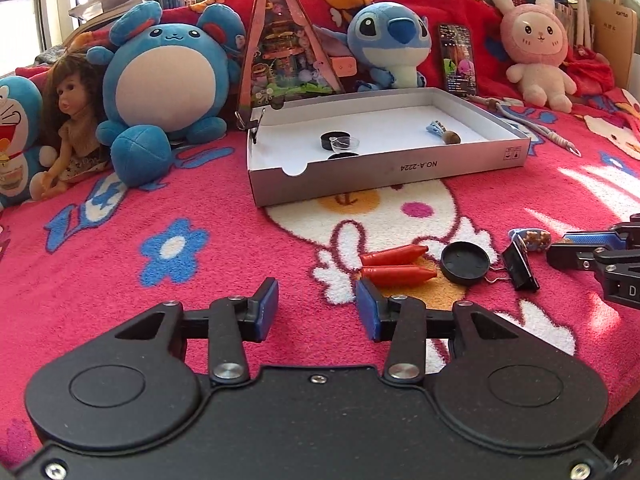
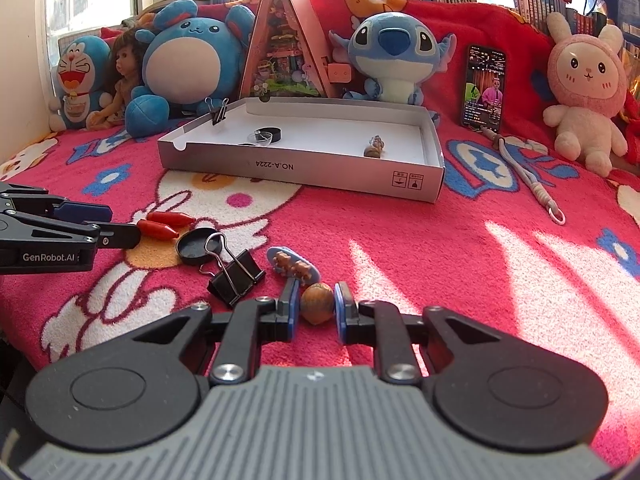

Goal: Organize rigid objects
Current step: 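Grasp a red plastic piece with left tool while right grasps the brown nut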

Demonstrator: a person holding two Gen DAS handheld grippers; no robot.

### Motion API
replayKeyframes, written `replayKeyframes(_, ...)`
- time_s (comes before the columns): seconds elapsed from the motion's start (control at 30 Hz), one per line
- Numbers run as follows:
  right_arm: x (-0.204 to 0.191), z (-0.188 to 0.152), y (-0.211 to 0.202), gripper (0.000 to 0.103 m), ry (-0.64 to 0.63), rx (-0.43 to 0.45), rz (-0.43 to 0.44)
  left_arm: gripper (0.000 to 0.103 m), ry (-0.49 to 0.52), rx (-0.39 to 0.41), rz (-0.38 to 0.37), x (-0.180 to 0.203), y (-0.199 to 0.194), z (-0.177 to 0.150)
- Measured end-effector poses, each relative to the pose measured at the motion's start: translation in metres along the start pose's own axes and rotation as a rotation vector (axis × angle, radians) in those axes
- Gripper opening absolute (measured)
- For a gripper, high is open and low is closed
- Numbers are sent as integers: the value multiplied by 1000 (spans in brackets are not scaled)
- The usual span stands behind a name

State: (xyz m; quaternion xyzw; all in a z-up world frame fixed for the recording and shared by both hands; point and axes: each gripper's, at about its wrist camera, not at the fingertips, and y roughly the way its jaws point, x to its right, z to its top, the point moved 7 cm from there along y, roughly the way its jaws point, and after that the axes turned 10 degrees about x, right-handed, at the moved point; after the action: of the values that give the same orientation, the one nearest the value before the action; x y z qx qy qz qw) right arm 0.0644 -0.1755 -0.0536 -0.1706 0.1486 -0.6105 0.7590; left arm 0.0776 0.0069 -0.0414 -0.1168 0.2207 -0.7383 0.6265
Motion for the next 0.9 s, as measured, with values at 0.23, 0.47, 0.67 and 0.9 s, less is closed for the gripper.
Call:
replayKeyframes(0.23, 1, -1, -1, 24, 8, 2, 0, 51, -3, 46, -90, 17, -14, 4)
replayKeyframes(0.47, 2, -1, -1, 24, 8, 2, 2, 57, 35, 60, -117, 40, -8, 4)
replayKeyframes(0.67, 0, -1, -1, 24, 7, 1, 4, 54, 28, 44, -131, 43, 3, 1)
replayKeyframes(0.9, -1, -2, -1, 27, 4, 1, 10, 43, 10, 40, -145, 42, 2, 2)
